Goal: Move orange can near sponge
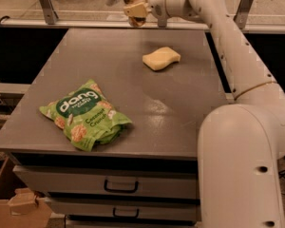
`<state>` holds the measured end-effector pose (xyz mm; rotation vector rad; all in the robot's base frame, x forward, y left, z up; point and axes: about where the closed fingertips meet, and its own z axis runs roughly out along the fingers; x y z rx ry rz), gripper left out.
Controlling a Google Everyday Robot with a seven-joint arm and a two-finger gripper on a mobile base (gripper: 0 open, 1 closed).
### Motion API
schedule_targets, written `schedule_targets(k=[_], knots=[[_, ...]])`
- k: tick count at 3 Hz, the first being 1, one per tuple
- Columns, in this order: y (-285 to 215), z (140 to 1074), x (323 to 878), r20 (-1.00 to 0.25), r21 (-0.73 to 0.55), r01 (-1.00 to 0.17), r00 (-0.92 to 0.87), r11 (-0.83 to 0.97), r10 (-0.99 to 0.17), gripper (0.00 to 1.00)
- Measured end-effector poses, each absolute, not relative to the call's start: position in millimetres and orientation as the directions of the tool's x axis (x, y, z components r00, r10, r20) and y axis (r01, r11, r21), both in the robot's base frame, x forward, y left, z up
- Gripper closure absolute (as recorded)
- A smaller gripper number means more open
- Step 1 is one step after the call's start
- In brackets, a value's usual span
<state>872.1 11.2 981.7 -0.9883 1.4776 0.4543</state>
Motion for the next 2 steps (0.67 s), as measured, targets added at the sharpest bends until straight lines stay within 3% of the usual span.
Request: schedule_targets(k=[2], knots=[[-128, 1010, 843, -0.912, -0.346, -0.596, 0.033, 0.725, -0.408, 1.0]])
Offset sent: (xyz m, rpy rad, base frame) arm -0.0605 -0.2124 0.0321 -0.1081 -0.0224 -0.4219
